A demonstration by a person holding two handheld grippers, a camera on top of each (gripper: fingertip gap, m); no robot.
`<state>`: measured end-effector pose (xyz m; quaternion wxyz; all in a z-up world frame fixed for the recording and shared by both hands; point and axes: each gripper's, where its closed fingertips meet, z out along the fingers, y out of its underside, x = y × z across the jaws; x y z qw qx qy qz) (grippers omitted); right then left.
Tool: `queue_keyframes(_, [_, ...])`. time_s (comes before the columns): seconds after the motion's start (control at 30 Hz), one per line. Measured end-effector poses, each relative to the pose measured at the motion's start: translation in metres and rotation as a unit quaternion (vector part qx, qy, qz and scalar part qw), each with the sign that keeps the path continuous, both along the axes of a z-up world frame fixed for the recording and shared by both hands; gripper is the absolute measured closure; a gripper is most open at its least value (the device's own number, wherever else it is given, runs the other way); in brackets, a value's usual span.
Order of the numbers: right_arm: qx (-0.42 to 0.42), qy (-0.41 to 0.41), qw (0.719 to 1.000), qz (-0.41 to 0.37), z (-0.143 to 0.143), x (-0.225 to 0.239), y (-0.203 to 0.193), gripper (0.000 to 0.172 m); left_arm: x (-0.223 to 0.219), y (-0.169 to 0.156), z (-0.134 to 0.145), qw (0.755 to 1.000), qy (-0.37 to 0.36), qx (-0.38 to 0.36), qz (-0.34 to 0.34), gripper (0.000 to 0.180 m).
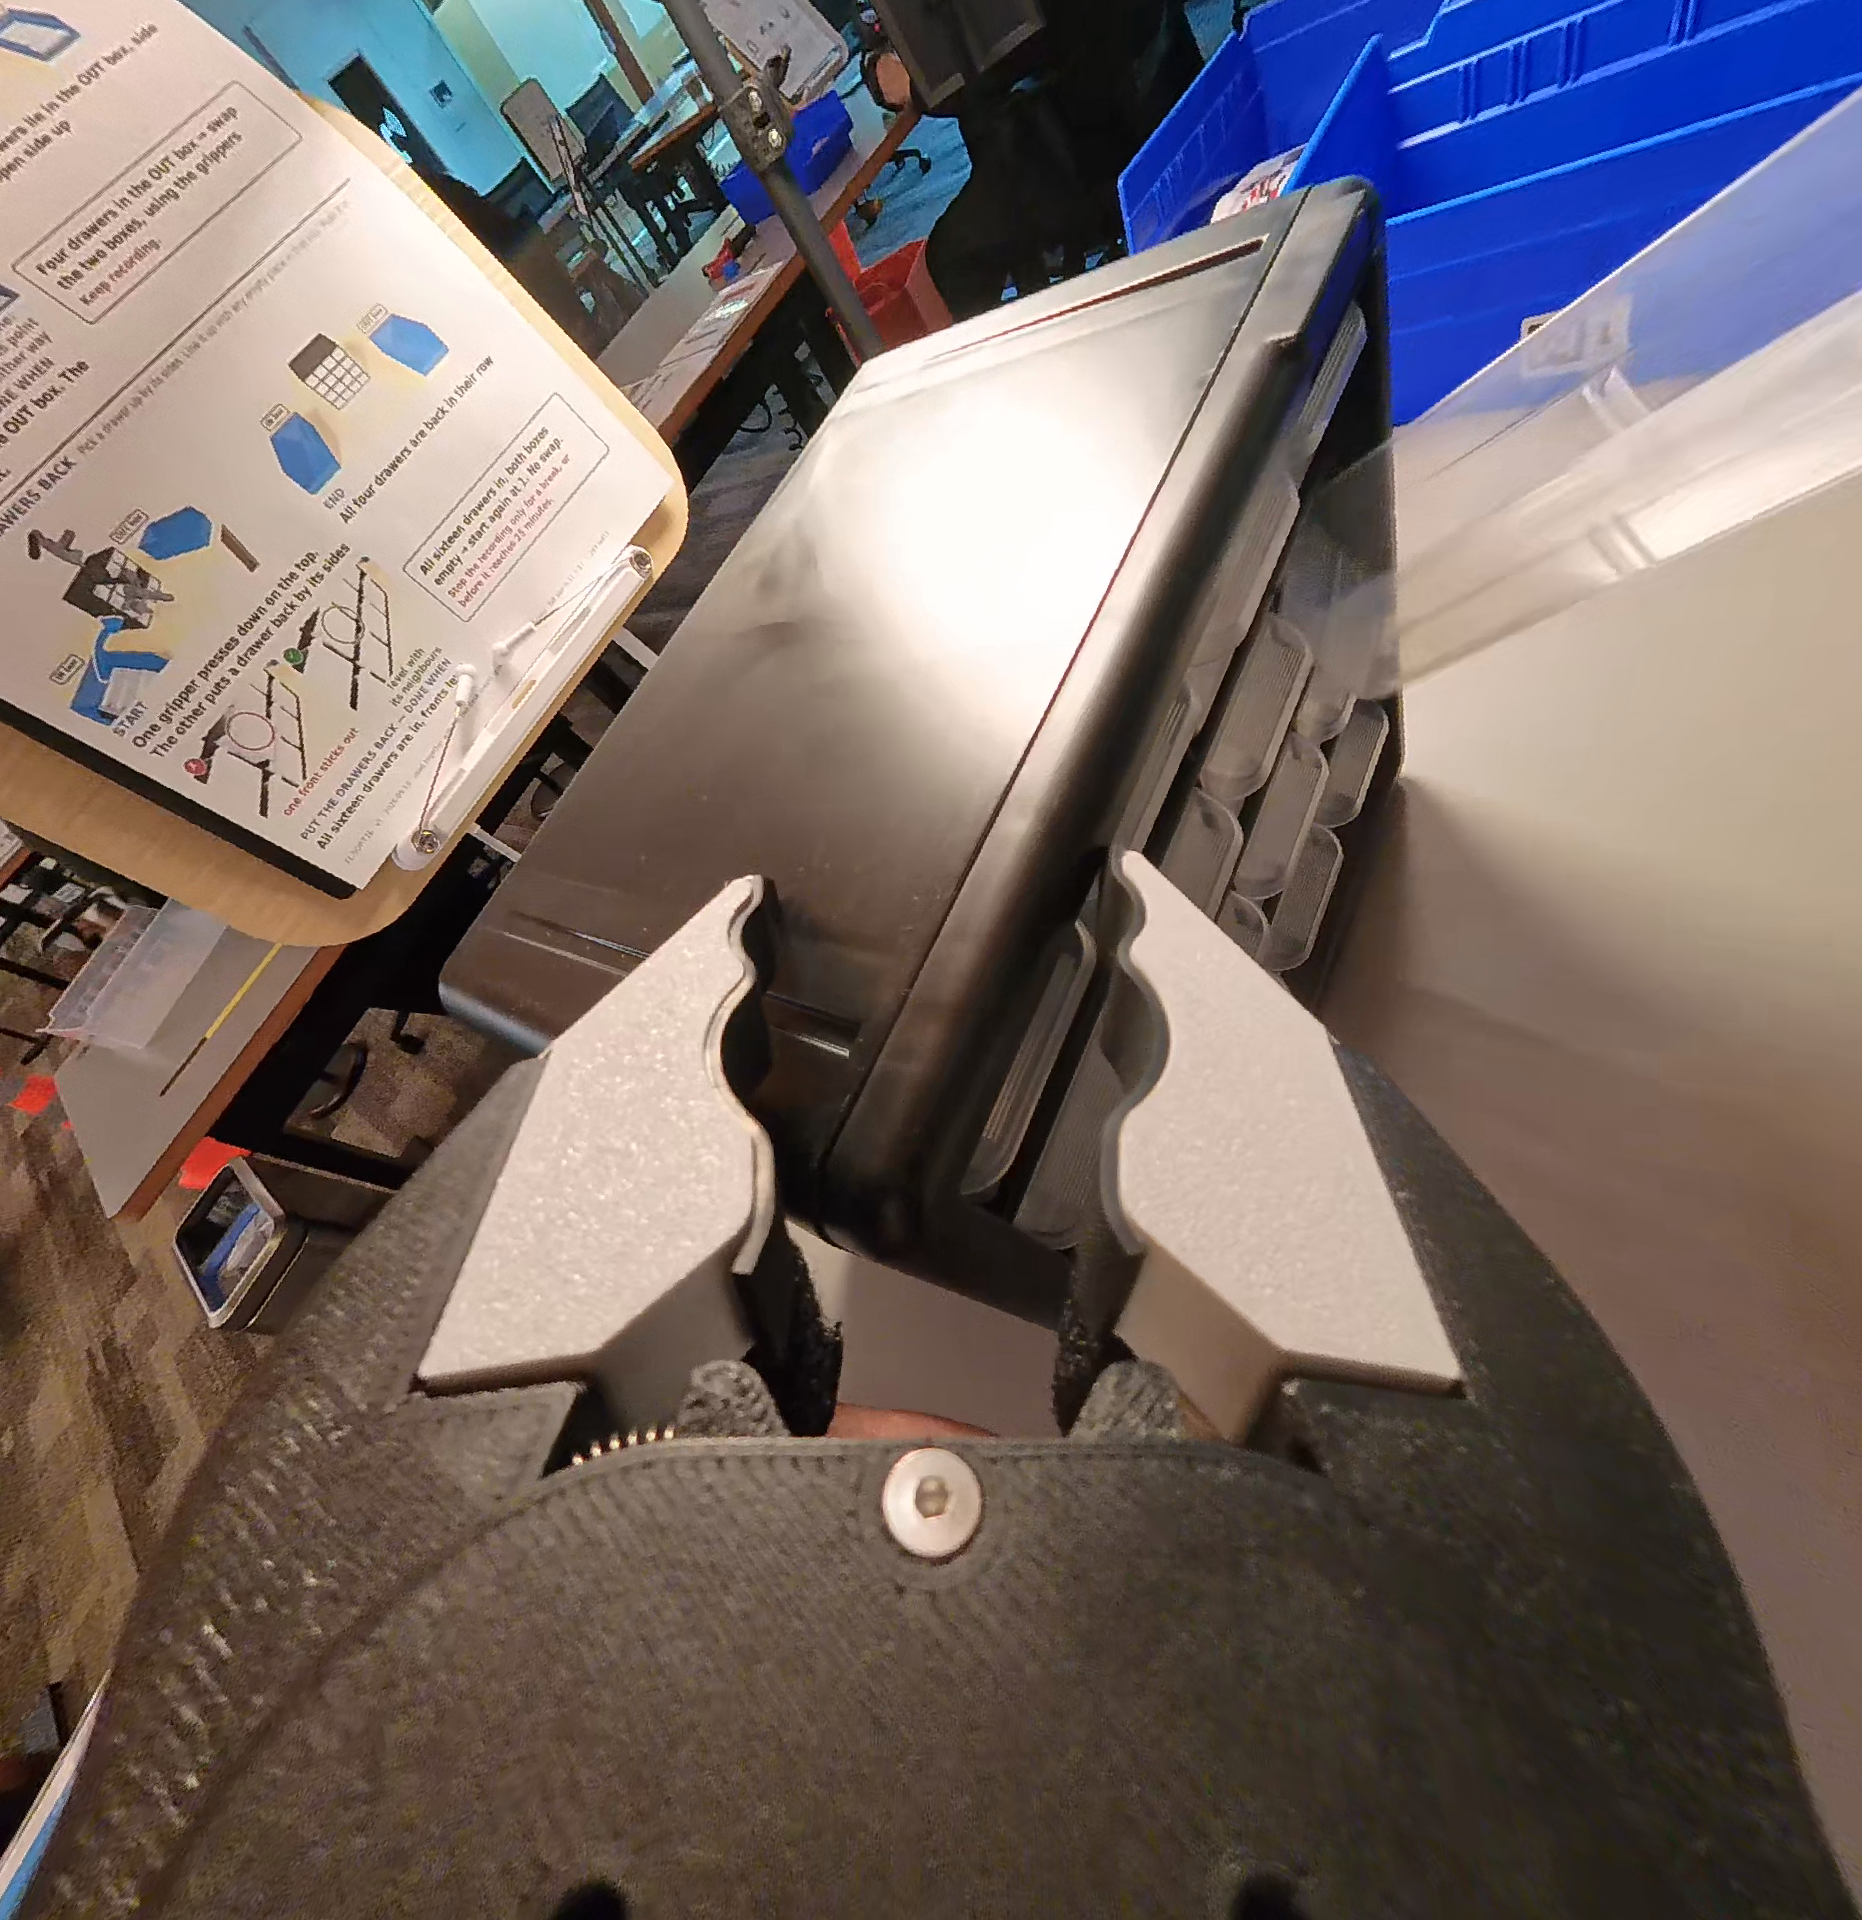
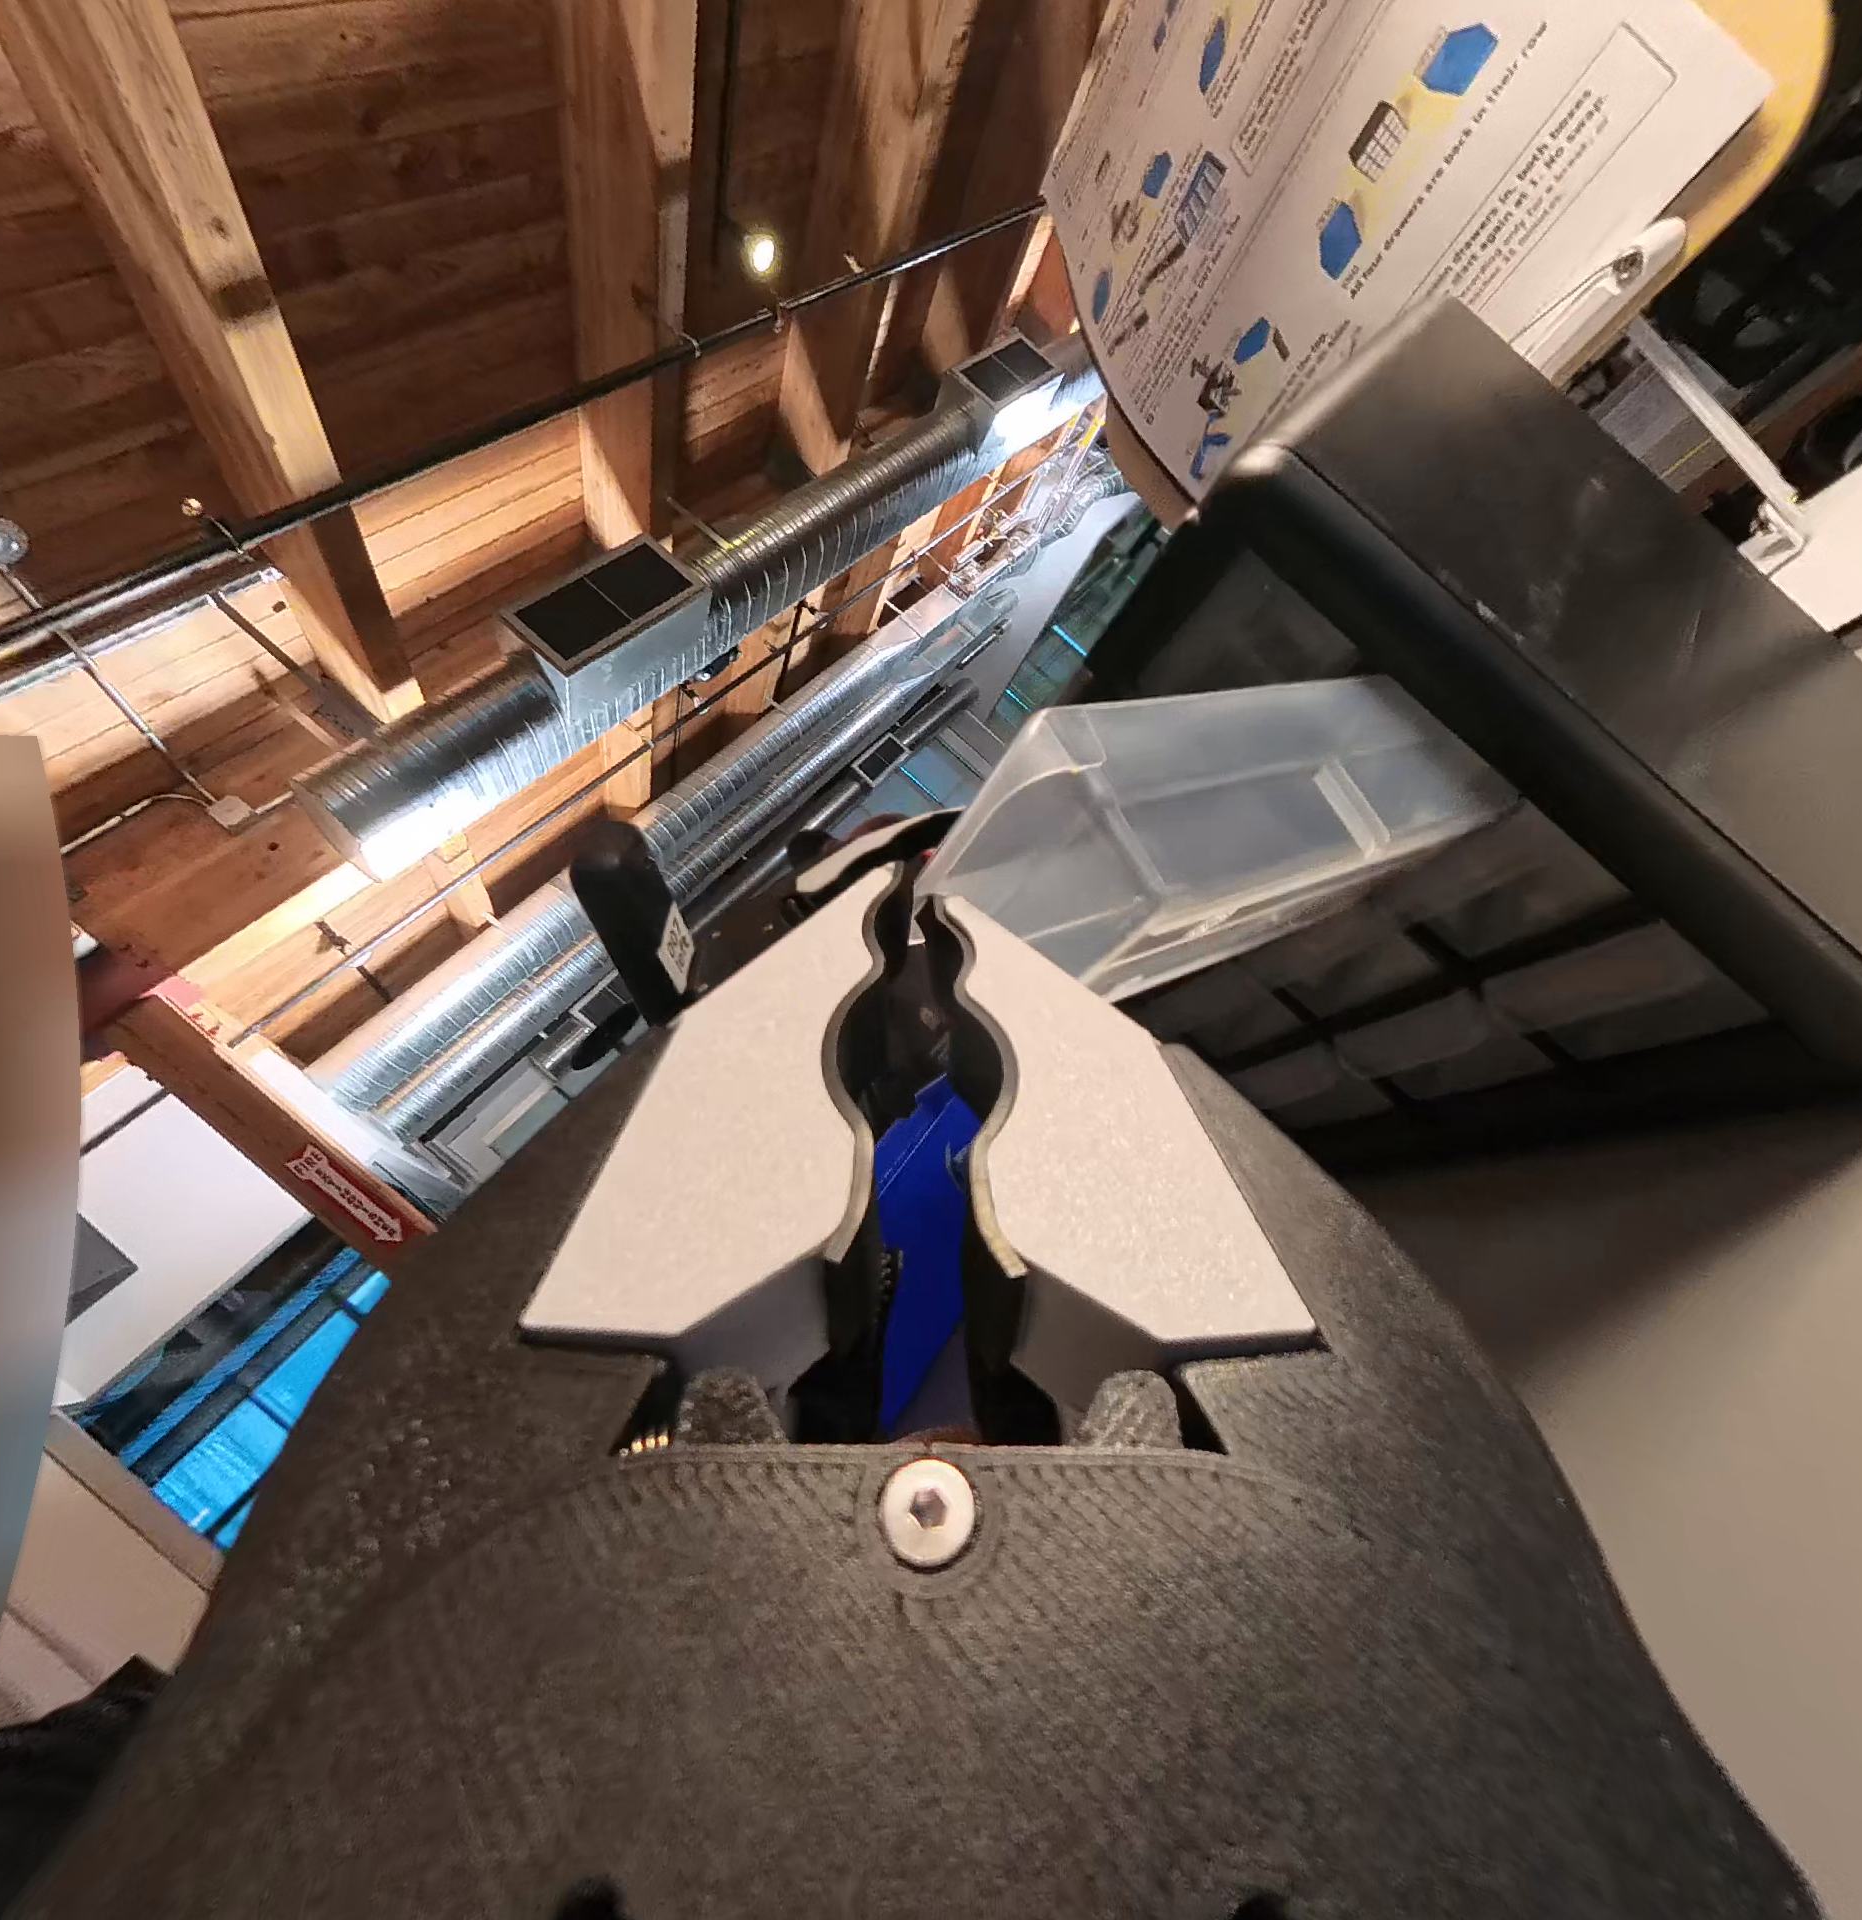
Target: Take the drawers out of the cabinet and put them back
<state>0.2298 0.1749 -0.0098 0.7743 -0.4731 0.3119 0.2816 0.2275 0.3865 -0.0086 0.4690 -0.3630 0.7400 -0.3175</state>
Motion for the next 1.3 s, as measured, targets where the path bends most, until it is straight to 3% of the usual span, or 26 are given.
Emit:
queue_keyframes(0.13, [-0.011,-0.009,1.000,-0.012,0.012,0.006,-0.005,0.171,0.000,0.000,0.000,1.000,0.002,0.002,0.000,0.117])
queue_keyframes(0.2, [-0.003,-0.015,1.000,-0.015,0.020,0.010,-0.015,0.170,0.000,0.000,0.000,1.000,0.001,0.003,-0.001,0.123])
queue_keyframes(0.37, [-0.032,-0.047,0.997,-0.054,0.031,0.038,-0.049,0.172,0.000,0.000,0.000,1.000,0.000,0.002,-0.004,0.117])
queue_keyframes(0.6, [-0.099,-0.146,0.974,-0.145,0.082,0.133,-0.109,0.172,0.000,0.000,0.000,1.000,0.000,0.001,-0.003,0.116])
queue_keyframes(0.73, [-0.143,-0.169,0.957,-0.190,0.091,0.204,-0.132,0.171,0.000,0.000,0.000,1.000,-0.001,0.001,-0.003,0.122])
queue_keyframes(0.9, [-0.136,-0.140,0.961,-0.196,0.068,0.273,-0.152,0.172,0.000,0.000,0.000,1.000,-0.002,0.001,-0.003,0.116])
queue_keyframes(1.0, [-0.115,-0.087,0.978,-0.152,0.030,0.293,-0.151,0.171,-0.001,0.000,0.000,1.000,-0.001,0.002,-0.003,0.122])
queue_keyframes(1.03, [-0.111,-0.069,0.981,-0.143,0.015,0.298,-0.152,0.171,-0.001,0.000,0.000,1.000,-0.002,0.002,-0.003,0.116])
queue_keyframes(1.17, [-0.154,-0.002,0.978,-0.137,-0.050,0.315,-0.169,0.171,-0.001,0.000,0.000,1.000,-0.002,0.001,-0.004,0.116])
queue_keyframes(1.23, [-0.139,0.026,0.979,-0.148,-0.051,0.315,-0.189,0.172,-0.001,0.000,0.000,1.000,-0.002,0.002,-0.004,0.116])
queue_keyframes(1.3, [-0.199,0.023,0.963,-0.182,-0.059,0.316,-0.208,0.172,-0.001,0.000,0.000,1.000,-0.001,0.002,-0.004,0.116])
